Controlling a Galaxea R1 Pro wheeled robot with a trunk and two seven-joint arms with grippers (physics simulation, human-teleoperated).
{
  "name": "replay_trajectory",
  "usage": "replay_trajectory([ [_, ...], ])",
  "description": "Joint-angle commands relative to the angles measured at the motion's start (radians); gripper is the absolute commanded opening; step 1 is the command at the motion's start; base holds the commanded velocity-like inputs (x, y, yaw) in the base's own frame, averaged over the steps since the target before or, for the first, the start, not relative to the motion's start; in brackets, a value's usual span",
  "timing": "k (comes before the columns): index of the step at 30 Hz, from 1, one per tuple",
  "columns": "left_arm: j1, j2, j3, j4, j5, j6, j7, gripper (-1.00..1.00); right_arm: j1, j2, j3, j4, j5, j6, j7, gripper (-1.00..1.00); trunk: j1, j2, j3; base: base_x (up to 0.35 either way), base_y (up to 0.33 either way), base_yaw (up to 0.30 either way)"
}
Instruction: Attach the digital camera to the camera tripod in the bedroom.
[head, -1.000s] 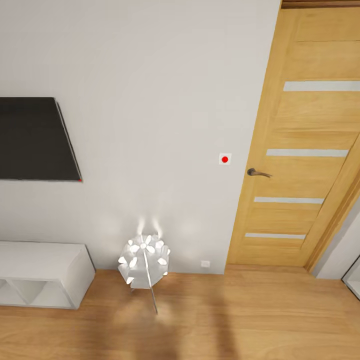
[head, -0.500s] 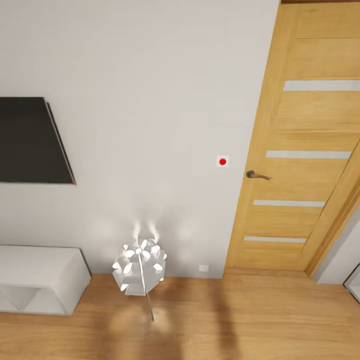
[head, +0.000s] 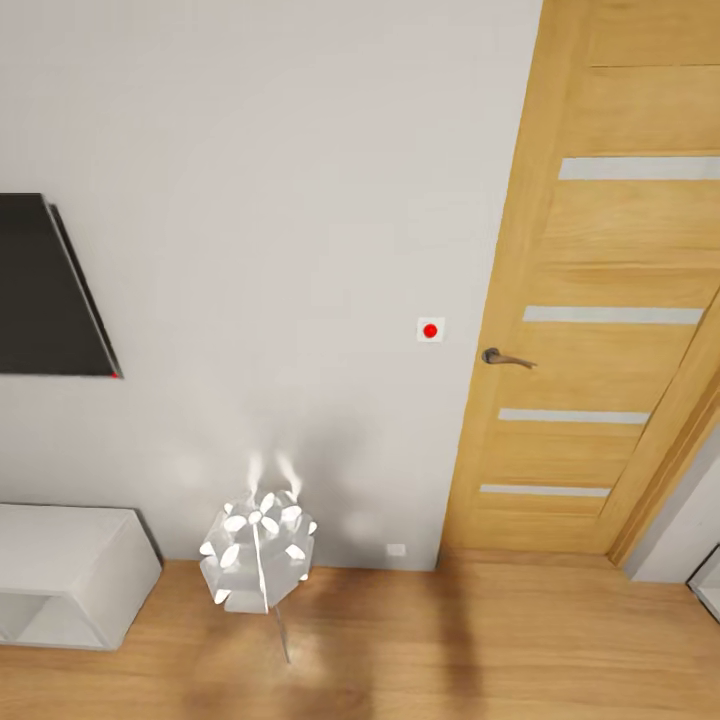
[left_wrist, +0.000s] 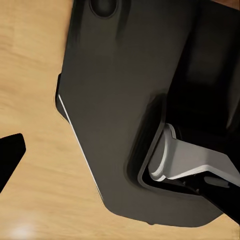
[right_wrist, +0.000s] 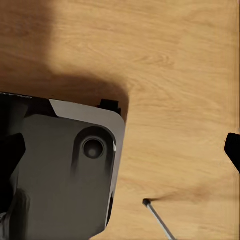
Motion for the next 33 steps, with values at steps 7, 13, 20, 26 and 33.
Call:
replay_trajectory([
  [7,0.000,0.000,-0.001,-0.002,0.005,-0.001,0.001,1.00,-0.002,0.000,0.003,0.002,0.007,-0.003,0.001,1.00,0.001,-0.002,-0.002,0.201,-0.205,0.056],
  [13,0.000,0.000,-0.001,-0.002,0.006,-0.002,0.001,1.00,-0.002,0.000,0.003,0.002,0.007,-0.003,0.000,1.00,0.001,-0.002,-0.002,0.202,-0.207,0.243],
  [20,0.000,0.000,-0.001,-0.002,0.006,-0.002,0.001,1.00,-0.002,0.000,0.003,0.002,0.007,-0.003,0.000,1.00,0.001,-0.002,-0.002,0.202,-0.207,0.265],
  [26,0.000,0.000,-0.001,-0.002,0.007,-0.002,0.001,1.00,-0.002,0.000,0.003,0.002,0.007,-0.003,0.000,1.00,0.001,-0.002,-0.002,0.077,-0.069,0.267],
  [33,0.000,0.000,-0.001,-0.002,0.007,-0.002,0.001,1.00,-0.002,0.000,0.003,0.002,0.007,-0.003,0.000,1.00,0.001,-0.002,-0.002,0.009,-0.008,0.267],
])
